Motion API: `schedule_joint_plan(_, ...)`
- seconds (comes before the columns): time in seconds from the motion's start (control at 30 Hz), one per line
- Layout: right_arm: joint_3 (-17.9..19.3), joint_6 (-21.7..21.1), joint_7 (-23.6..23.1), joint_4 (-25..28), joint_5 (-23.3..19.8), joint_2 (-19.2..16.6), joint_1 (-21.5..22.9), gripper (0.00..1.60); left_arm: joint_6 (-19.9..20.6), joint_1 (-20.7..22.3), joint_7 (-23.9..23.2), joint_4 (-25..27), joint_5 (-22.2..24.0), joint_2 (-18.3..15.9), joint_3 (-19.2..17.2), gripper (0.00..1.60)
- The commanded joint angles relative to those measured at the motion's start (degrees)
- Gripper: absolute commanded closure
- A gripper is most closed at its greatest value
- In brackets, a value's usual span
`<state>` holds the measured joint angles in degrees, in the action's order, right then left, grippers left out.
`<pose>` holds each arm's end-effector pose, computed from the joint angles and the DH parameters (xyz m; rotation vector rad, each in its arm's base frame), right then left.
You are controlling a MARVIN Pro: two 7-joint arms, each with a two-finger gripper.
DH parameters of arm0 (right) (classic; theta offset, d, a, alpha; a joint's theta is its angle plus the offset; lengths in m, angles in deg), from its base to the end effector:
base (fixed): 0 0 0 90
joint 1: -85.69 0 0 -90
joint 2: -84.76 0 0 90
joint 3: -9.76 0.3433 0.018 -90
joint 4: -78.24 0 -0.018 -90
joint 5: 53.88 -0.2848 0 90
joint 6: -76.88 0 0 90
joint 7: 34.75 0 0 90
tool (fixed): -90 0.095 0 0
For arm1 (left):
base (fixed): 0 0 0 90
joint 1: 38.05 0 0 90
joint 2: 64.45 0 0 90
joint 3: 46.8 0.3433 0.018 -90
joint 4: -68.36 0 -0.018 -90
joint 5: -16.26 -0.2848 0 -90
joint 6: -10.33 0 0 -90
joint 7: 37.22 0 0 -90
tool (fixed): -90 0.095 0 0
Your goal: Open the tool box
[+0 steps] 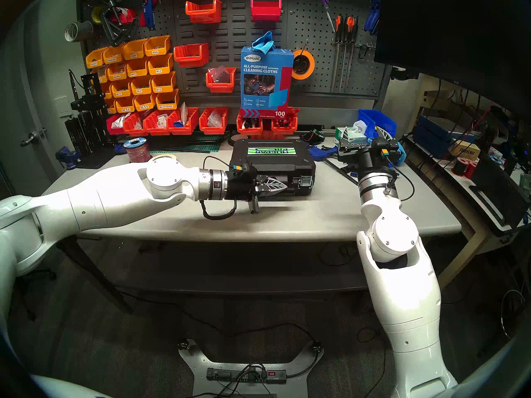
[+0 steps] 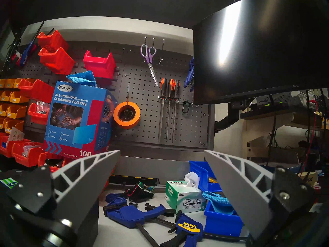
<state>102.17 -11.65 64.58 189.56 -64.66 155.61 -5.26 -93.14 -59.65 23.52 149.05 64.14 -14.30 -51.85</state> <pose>0.3730 -0.1028 -0.2065 1.6605 0.0192 2.4820 0.5012 -0.0550 -0.1802 1.3740 -1.5834 1.5361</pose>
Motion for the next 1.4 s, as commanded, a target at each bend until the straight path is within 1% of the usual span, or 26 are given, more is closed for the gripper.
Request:
schedule_joint_plan(0.0, -0.12, -0.08, -1.28, -0.17, -1.08, -0.44, 2.10, 0.00, -1.33, -0.33, -2.33, 2.63, 9.12, -3.24, -4.43, 1.60)
schedule_joint_plan(0.1, -1.04, -0.42, -2.02, -1.15, -1.38, -0.45, 3.52, 0.00, -1.60, -0.04, -3.40, 4.57, 12.41, -5.21, -6.33, 1.60)
schedule_joint_plan(0.13, -1.46, -0.48, -2.35, -1.60, -1.53, -0.43, 4.06, 0.00, -1.97, 0.14, -4.05, 5.25, 13.39, -5.94, -6.92, 1.46)
schedule_joint_plan(0.17, -1.86, -0.58, -2.63, -2.12, -1.68, -0.40, 4.68, 0.00, -2.23, 0.18, -4.77, 5.94, 14.48, -6.76, -7.51, 1.02)
schedule_joint_plan(0.2, -2.40, -0.71, -2.99, -2.67, -1.75, -0.44, 5.36, 0.00, -2.40, 0.27, -4.64, 6.55, 14.98, -7.42, -8.00, 0.67)
schedule_joint_plan(0.23, -2.93, -0.79, -3.31, -3.29, -1.87, -0.42, 6.17, 0.00, -2.34, 0.19, -5.16, 7.18, 16.27, -8.15, -8.54, 0.00)
schedule_joint_plan(0.37, -5.12, -1.21, -4.45, -5.54, -2.17, -0.12, 9.23, 0.00, -3.14, -0.16, -6.13, 8.57, 19.36, -10.42, -10.45, 0.00)
schedule_joint_plan(0.4, -5.81, -1.35, -4.76, -6.43, -2.22, 0.03, 10.38, 0.00, -3.28, -0.28, -5.74, 8.35, 20.19, -10.81, -11.01, 0.00)
schedule_joint_plan(0.43, -6.46, -1.41, -5.09, -7.08, -2.28, 0.16, 11.34, 0.00, -3.54, -0.22, -5.12, 7.53, 20.19, -10.97, -11.35, 0.00)
schedule_joint_plan(0.47, -6.46, -1.41, -5.09, -7.08, -2.28, 0.16, 11.34, 0.00, -3.54, -0.22, -5.12, 7.53, 20.19, -10.97, -11.35, 0.00)
schedule_joint_plan(0.5, -6.99, -1.48, -5.30, -7.64, -2.34, 0.31, 12.12, 0.00, -3.65, -0.27, -4.87, 6.82, 20.55, -11.08, -11.64, 0.00)
schedule_joint_plan(0.53, -6.97, -1.36, -5.60, -6.88, -2.38, 0.34, 11.07, 0.00, -3.53, -0.33, -3.78, 5.57, 20.83, -10.88, -11.91, 0.00)
schedule_joint_plan(0.6, -8.13, -1.68, -5.98, -8.62, -2.48, 0.51, 13.46, 0.00, -3.62, -0.41, -3.00, 3.08, 21.26, -10.42, -12.27, 0.00)
schedule_joint_plan(0.63, -7.87, -1.58, -6.03, -7.67, -2.42, 0.61, 12.23, 0.00, -3.49, -0.40, -2.57, 2.17, 21.39, -10.26, -12.36, 0.00)
schedule_joint_plan(0.67, -8.49, -1.77, -6.17, -8.89, -2.52, 0.59, 13.85, 0.00, -3.47, -0.38, -2.05, 0.62, 21.35, -9.80, -12.42, 0.00)
schedule_joint_plan(0.73, -8.96, -1.84, -6.62, -9.69, -2.53, 0.64, 14.78, 0.00, -3.40, -0.46, -0.70, -1.74, 21.21, -9.05, -12.37, 0.00)
schedule_joint_plan(0.77, -9.10, -1.88, -6.70, -9.85, -2.48, 0.66, 14.98, 0.00, -3.23, -0.56, 0.18, -2.17, 20.85, -9.03, -12.19, 0.00)
schedule_joint_plan(0.8, -9.30, -1.83, -6.86, -10.26, -2.43, 0.70, 15.42, 0.00, -3.53, -0.60, 0.35, -4.02, 20.72, -8.10, -12.06, 0.00)
schedule_joint_plan(0.87, -9.52, -1.92, -7.12, -10.54, -2.34, 0.65, 15.86, 0.00, -3.52, -0.78, 0.98, -5.81, 20.05, -7.33, -11.53, 0.00)
schedule_joint_plan(0.9, -9.52, -1.92, -7.12, -10.54, -2.34, 0.65, 15.86, 0.00, -3.52, -0.78, 0.98, -5.81, 20.05, -7.33, -11.53, 0.00)
schedule_joint_plan(0.93, -9.70, -1.91, -7.42, -10.93, -2.17, 0.59, 16.32, 0.00, -3.79, -0.86, 0.91, -8.39, 19.65, -5.97, -11.06, 0.00)
schedule_joint_plan(0.97, -9.79, -1.95, -7.61, -11.06, -2.11, 0.54, 16.54, 0.00, -3.77, -1.04, 1.33, -8.77, 19.44, -5.71, -10.82, 0.00)
schedule_joint_plan(1.13, -9.96, -2.49, -8.63, -11.26, -2.20, 0.14, 17.13, 0.00, -4.83, -1.12, -1.71, -14.73, 19.18, -2.13, -9.84, 0.00)
schedule_joint_plan(1.17, -9.96, -2.49, -8.63, -11.26, -2.20, 0.14, 17.13, 0.00, -4.83, -1.12, -1.71, -14.73, 19.18, -2.13, -9.84, 0.00)
schedule_joint_plan(1.23, -10.05, -2.86, -9.48, -11.26, -2.40, -0.19, 17.44, 0.00, -4.86, -0.88, -2.97, -17.17, 18.51, -0.43, -9.13, 0.00)
schedule_joint_plan(1.37, -9.96, -3.28, -10.22, -11.06, -2.59, -0.40, 17.69, 0.00, -5.31, -0.72, -4.28, -20.44, 17.91, 1.93, -8.47, 0.00)
